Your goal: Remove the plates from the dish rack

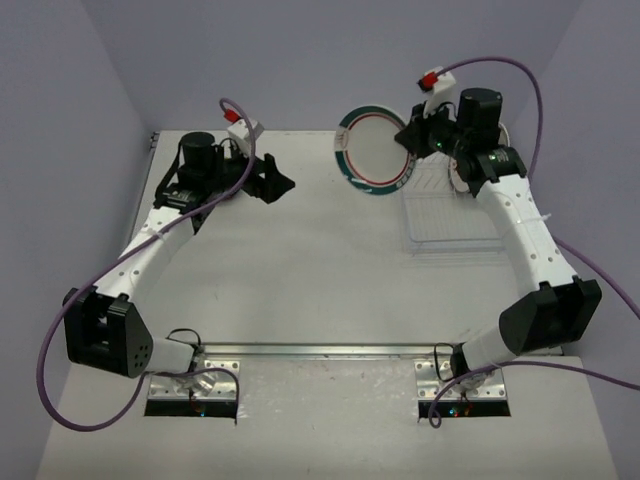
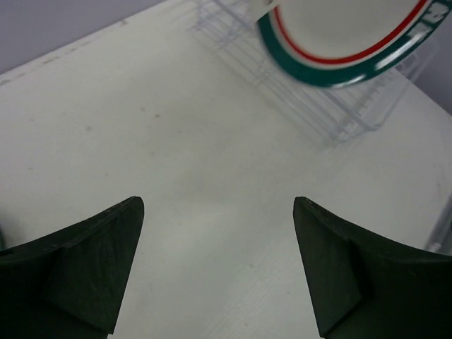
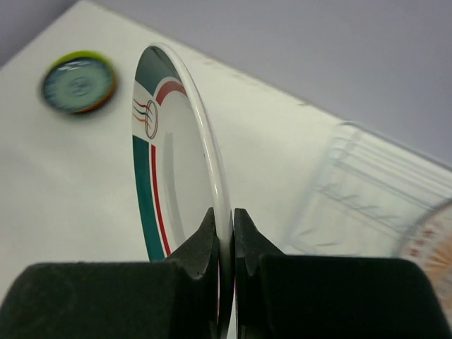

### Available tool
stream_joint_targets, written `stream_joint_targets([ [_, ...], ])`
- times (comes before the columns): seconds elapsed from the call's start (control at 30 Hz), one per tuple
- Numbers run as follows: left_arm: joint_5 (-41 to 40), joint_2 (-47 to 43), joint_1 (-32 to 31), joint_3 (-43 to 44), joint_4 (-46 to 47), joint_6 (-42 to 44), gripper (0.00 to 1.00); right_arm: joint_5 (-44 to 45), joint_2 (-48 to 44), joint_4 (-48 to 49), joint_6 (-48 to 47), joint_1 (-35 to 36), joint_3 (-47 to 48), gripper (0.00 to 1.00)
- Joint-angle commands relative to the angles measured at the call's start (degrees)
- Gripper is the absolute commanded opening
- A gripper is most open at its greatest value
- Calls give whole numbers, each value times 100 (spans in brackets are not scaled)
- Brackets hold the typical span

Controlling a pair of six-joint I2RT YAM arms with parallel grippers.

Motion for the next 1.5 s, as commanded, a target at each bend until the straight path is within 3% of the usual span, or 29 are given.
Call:
stream_joint_targets([
  [0.0,936,293,-462,276,91,-530,82,-1436,-155,239,851,632,-349,0],
  [0.17,1131,680,-630,255,154,-802,78,-1918,-50,328,1419,789,-331,0],
  [0.33,1107,870,-617,184,355,-1137,58,-2286,-17,473,1786,798,-477,0],
  [0.4,1149,894,-601,156,438,-1200,46,-2317,-15,484,1828,798,-531,0],
  [0.5,1360,951,-476,77,751,-1516,19,-2230,-16,483,1796,801,-625,1],
  [0.53,1431,971,-418,57,865,-1599,8,-2188,-9,467,1782,798,-639,3],
  [0.57,1497,982,-384,61,874,-1661,1,-2124,5,440,1769,798,-641,11],
  [0.6,1550,1043,-362,80,860,-1716,0,-1991,15,400,1772,798,-644,27],
  [0.63,1577,1145,-280,102,808,-1743,0,-1659,56,314,1792,796,-627,55],
  [0.67,1506,1188,-238,114,784,-1744,0,-1304,98,206,1828,784,-609,72],
  [0.77,987,1373,-127,224,454,-1637,0,-563,202,-122,1926,529,-534,98],
  [0.93,-415,2422,133,1387,-263,-1435,0,-269,117,-184,2354,-454,-880,99],
  [1.1,-1103,3578,280,2720,-784,-1317,0,232,-276,-182,2080,-904,-1294,99],
  [1.27,-1183,4989,400,4101,-1439,-1367,0,465,-616,-177,1647,-1165,-1637,99],
  [1.47,-1028,5669,425,4364,-1561,-1436,8,452,-725,-177,1523,-1206,-1712,99],
])
